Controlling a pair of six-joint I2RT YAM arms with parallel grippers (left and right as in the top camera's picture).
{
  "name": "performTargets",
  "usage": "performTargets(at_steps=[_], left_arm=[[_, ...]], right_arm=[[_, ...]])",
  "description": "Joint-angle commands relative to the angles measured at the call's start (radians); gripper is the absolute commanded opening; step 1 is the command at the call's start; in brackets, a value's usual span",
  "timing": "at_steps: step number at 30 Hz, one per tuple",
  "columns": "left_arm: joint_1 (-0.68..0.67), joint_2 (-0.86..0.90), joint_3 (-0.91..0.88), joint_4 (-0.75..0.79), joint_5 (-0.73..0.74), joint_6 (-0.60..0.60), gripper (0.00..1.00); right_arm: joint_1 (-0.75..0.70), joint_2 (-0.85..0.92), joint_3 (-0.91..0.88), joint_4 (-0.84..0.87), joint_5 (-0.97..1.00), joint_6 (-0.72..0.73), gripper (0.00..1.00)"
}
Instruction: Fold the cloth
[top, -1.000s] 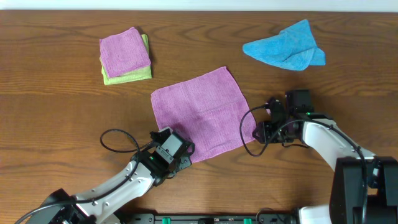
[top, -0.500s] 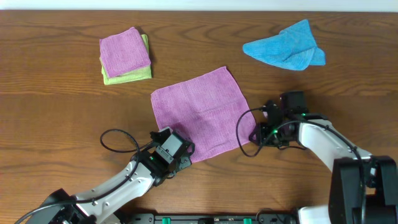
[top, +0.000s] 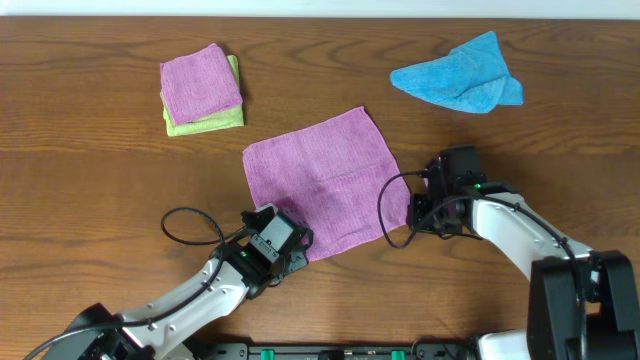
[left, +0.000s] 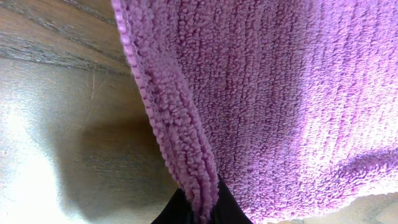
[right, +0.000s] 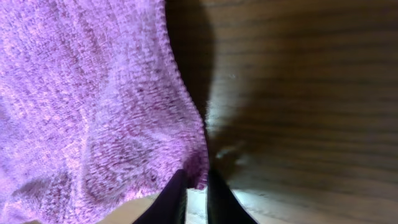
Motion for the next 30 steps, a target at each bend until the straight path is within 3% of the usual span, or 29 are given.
performTargets(at_steps=[1, 2, 10, 23, 30], left_arm=[[-0.003, 0.014, -0.014, -0.006, -0.011, 0.006, 0.1], [-0.003, 0.014, -0.014, -0.006, -0.011, 0.006, 0.1], [-0.002, 0.012, -0.004, 0.023, 0.058, 0.007, 0.06], [-0.002, -0.017, 0.057, -0.01, 0.38, 0.016, 0.06], [-0.002, -0.018, 0.057, -0.148, 0.514, 0.053, 0.06]], right_arm=[[0.004, 0.022, -0.029, 0.007, 0.11, 0.037, 0.06], [0.004, 0.022, -0.029, 0.015, 0.109, 0.037, 0.02], [0.005, 0.016, -0.023, 0.035, 0.086, -0.009, 0.01], [0.005, -0.246, -0.002, -0.246, 0.135, 0.074, 0.02], [0.005, -0.338, -0.002, -0.411, 0.143, 0.156, 0.02]])
